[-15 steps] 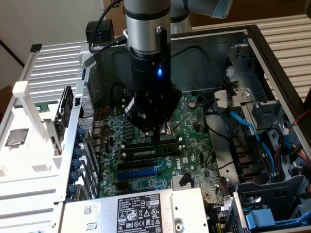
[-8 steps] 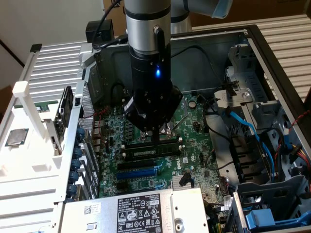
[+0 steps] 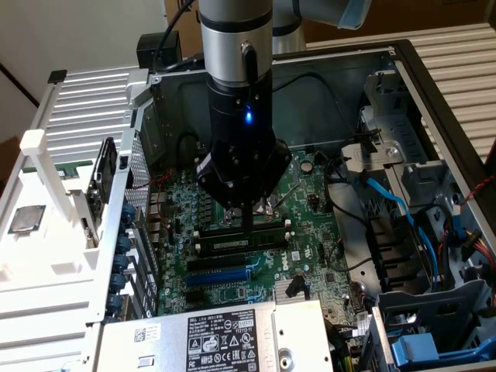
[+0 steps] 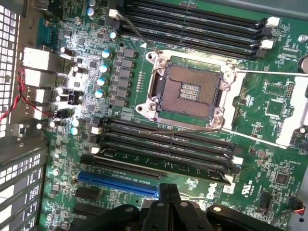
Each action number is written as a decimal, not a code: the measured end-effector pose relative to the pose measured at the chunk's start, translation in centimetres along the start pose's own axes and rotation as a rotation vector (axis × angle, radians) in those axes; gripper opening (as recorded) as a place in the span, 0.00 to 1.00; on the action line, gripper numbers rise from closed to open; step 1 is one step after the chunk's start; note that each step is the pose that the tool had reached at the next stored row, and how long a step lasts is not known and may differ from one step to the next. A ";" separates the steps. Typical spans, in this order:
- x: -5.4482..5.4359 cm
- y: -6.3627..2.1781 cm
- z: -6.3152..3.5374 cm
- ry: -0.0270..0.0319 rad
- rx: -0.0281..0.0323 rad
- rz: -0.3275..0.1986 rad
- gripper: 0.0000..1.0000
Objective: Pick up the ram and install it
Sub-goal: 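Press down the ram until it locks into place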
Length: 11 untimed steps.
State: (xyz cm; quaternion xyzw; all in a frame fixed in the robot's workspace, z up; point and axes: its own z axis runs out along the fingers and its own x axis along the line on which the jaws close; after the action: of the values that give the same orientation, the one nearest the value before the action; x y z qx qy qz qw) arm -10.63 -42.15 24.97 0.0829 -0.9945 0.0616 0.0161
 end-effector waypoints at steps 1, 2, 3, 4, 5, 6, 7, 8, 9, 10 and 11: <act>0.0 0.00 0.00 0.0007 -0.0004 0.012 0.10; 0.0 0.00 0.00 0.0015 -0.0008 0.026 0.10; 0.0 0.00 0.00 0.0030 -0.0017 0.053 0.10; 0.0 0.00 0.00 0.0047 -0.0026 0.081 0.10; 0.0 0.00 0.00 0.0053 -0.0030 0.093 0.10; 0.0 0.00 0.00 0.0056 -0.0032 0.106 0.10; 0.0 0.00 0.00 0.0058 -0.0036 0.117 0.10; 0.0 0.00 0.00 0.0060 -0.0039 0.130 0.10; 0.0 0.00 0.00 0.0063 -0.0043 0.141 0.10; 0.0 0.00 0.00 0.0067 -0.0046 0.151 0.10; 0.0 0.00 0.00 0.0071 -0.0047 0.154 0.10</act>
State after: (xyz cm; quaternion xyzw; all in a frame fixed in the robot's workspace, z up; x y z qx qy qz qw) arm -10.63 -42.15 24.97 0.0060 -0.9980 0.0606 0.0150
